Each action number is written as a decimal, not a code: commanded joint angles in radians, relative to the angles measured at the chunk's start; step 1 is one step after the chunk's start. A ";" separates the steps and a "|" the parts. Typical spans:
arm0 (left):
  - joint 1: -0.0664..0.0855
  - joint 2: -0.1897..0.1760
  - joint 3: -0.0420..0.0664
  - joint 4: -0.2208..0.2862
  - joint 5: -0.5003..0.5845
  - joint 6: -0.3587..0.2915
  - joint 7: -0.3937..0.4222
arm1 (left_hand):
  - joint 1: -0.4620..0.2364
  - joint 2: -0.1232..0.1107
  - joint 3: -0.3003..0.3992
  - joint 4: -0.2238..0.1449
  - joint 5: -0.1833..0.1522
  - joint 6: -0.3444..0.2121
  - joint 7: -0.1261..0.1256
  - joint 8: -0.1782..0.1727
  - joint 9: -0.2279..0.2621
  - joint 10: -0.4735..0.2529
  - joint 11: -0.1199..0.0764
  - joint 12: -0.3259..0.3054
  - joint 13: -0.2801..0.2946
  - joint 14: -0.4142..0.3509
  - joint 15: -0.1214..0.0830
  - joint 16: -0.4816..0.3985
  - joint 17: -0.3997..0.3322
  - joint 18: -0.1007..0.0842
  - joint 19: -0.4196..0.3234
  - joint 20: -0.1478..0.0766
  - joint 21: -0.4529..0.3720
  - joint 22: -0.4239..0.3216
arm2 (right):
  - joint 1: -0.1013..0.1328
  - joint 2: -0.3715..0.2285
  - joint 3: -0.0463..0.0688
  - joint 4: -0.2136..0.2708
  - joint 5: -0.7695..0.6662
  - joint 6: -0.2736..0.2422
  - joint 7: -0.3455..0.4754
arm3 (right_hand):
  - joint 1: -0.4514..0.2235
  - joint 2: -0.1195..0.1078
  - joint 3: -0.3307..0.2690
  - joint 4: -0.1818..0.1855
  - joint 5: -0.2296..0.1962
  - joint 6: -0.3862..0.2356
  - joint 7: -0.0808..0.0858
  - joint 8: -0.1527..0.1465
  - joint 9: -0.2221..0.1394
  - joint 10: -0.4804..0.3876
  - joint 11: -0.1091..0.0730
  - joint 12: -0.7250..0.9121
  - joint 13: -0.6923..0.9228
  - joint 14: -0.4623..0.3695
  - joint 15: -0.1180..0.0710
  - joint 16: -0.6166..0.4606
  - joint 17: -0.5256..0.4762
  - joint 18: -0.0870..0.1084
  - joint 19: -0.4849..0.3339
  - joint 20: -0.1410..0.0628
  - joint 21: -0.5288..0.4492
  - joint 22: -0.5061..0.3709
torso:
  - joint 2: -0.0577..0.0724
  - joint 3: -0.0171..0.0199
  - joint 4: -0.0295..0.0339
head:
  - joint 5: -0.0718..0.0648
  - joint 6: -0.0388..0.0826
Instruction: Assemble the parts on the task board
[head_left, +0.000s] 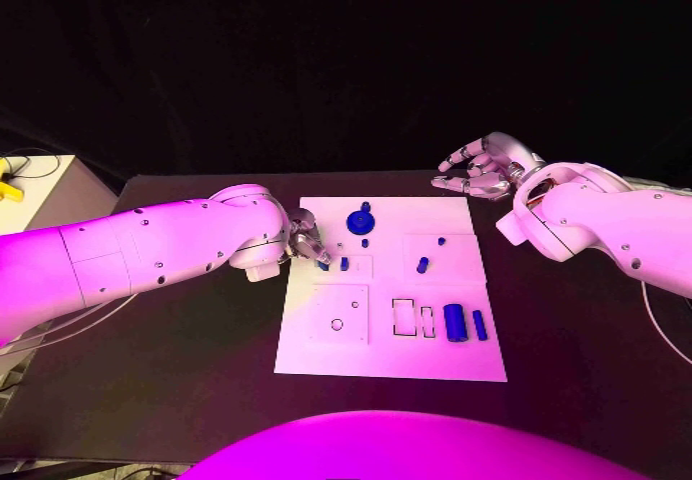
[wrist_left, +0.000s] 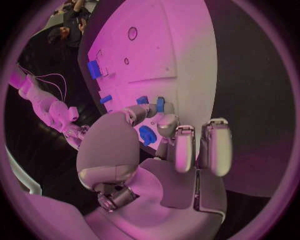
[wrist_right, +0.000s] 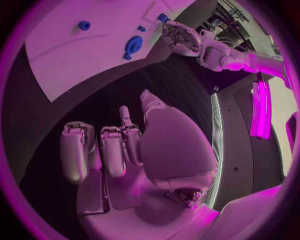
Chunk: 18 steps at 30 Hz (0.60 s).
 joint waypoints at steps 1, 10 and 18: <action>-0.005 0.002 -0.004 0.000 -0.005 0.033 -0.008 | -0.003 0.010 0.147 -0.147 0.003 0.025 -0.021 0.004 0.016 0.009 -0.002 0.005 0.002 0.097 -0.009 -0.001 0.235 -0.021 0.008 0.001 0.006 0.106 | -0.001 0.000 0.000 0.000 -0.002 0.006 0.012 | -0.011 0.001 0.003 0.001 0.007 -0.007 0.001 0.006 0.002 0.010 0.009 -0.006 0.167 0.071 0.003 -0.005 0.133 0.013 0.042 0.005 -0.003 0.164 | 0.000 -0.0002 0.0003 | -0.001 0.000; -0.005 0.006 -0.004 -0.001 -0.008 0.043 -0.004 | -0.003 0.010 0.148 -0.148 0.003 0.025 -0.021 0.005 0.016 0.010 -0.002 0.005 0.003 0.098 -0.009 0.000 0.237 -0.021 0.008 0.001 0.007 0.107 | -0.001 0.000 0.000 0.000 -0.002 0.006 0.012 | -0.011 0.001 0.003 0.001 0.007 -0.007 0.001 0.006 0.002 0.010 0.009 -0.006 0.167 0.071 0.003 -0.005 0.133 0.013 0.042 0.005 -0.003 0.164 | 0.000 -0.0004 0.0004 | -0.001 0.000; -0.008 0.014 -0.005 -0.006 -0.007 0.057 -0.004 | -0.014 0.009 0.145 -0.145 0.000 0.032 -0.024 0.009 0.017 0.019 -0.004 0.015 0.019 0.099 -0.011 0.002 0.240 -0.021 0.008 -0.001 0.007 0.107 | -0.001 0.000 0.000 0.001 -0.002 0.006 0.012 | -0.011 0.001 0.003 0.001 0.007 -0.007 0.001 0.006 0.002 0.010 0.009 -0.006 0.167 0.071 0.003 -0.005 0.133 0.013 0.042 0.005 -0.003 0.164 | 0.000 0.0004 0.0000 | -0.002 0.000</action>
